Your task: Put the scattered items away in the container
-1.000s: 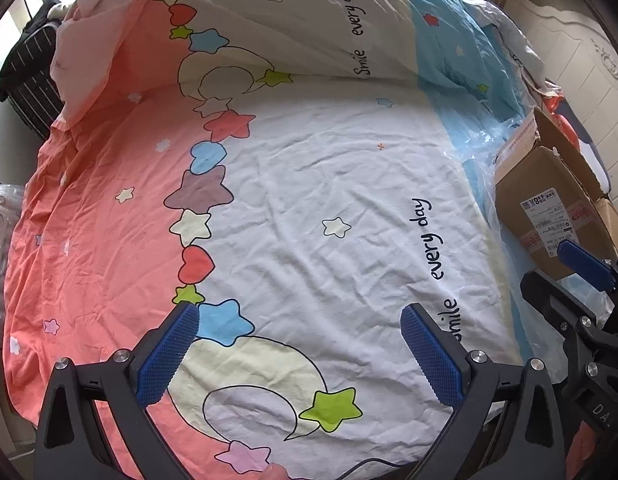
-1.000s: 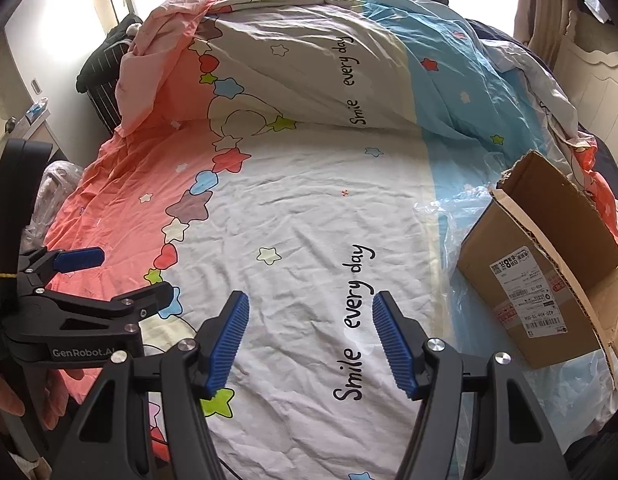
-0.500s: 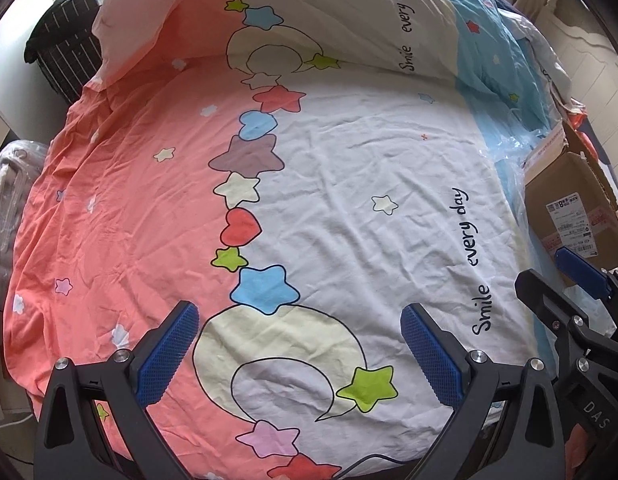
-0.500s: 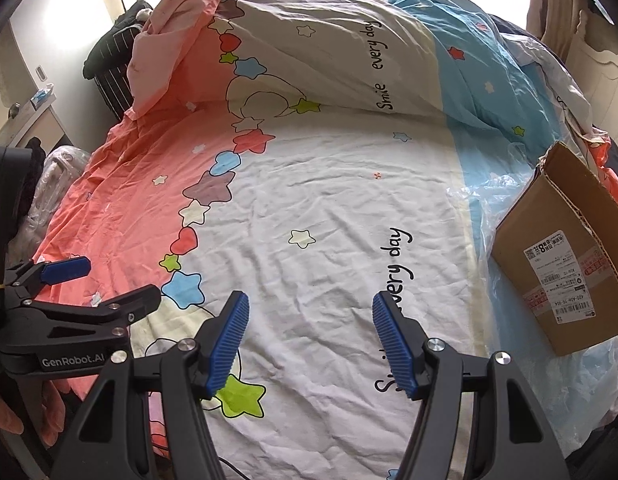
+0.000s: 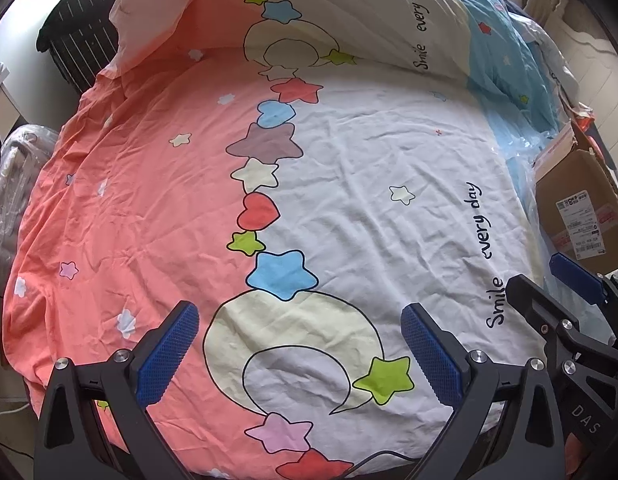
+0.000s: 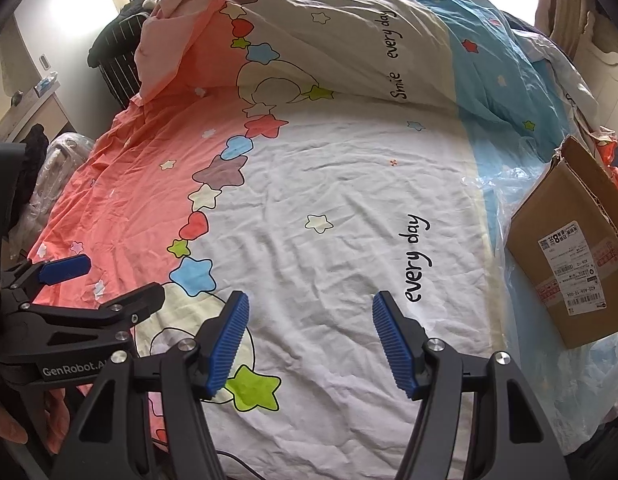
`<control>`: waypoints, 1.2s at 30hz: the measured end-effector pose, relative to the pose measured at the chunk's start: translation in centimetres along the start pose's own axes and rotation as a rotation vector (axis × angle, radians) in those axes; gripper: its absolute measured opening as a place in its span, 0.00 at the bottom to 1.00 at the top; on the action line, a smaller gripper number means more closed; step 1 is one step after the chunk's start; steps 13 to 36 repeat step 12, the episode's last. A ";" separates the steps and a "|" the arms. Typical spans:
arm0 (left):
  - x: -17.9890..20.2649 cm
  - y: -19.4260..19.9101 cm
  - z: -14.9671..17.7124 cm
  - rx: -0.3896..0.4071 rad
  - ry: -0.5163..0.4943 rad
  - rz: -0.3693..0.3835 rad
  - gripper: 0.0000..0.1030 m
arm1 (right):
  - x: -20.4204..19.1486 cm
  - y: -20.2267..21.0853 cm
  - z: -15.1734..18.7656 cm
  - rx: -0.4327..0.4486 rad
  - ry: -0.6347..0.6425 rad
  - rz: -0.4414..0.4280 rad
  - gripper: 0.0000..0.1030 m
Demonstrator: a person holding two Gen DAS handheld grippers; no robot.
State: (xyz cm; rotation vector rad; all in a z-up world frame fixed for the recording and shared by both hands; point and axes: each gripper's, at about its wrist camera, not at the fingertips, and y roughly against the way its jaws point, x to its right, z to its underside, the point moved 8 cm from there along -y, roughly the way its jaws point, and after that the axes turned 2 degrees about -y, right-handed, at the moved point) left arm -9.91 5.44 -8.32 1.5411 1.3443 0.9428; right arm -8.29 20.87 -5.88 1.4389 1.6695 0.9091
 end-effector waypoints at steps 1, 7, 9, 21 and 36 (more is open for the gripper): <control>-0.1 0.0 0.0 0.001 0.005 0.001 1.00 | 0.0 0.0 0.0 -0.001 0.000 0.004 0.59; -0.6 -0.2 0.2 0.004 0.017 -0.004 1.00 | 0.0 -0.7 0.3 -0.011 -0.012 -0.002 0.59; -0.7 -0.4 0.3 0.011 0.011 -0.018 1.00 | 0.1 -1.0 0.4 -0.016 -0.017 -0.005 0.59; -0.6 -1.0 0.4 -0.004 0.011 -0.015 1.00 | 0.2 -1.5 0.6 -0.027 -0.023 -0.010 0.59; -0.6 -1.0 0.4 -0.004 0.011 -0.015 1.00 | 0.2 -1.5 0.6 -0.027 -0.023 -0.010 0.59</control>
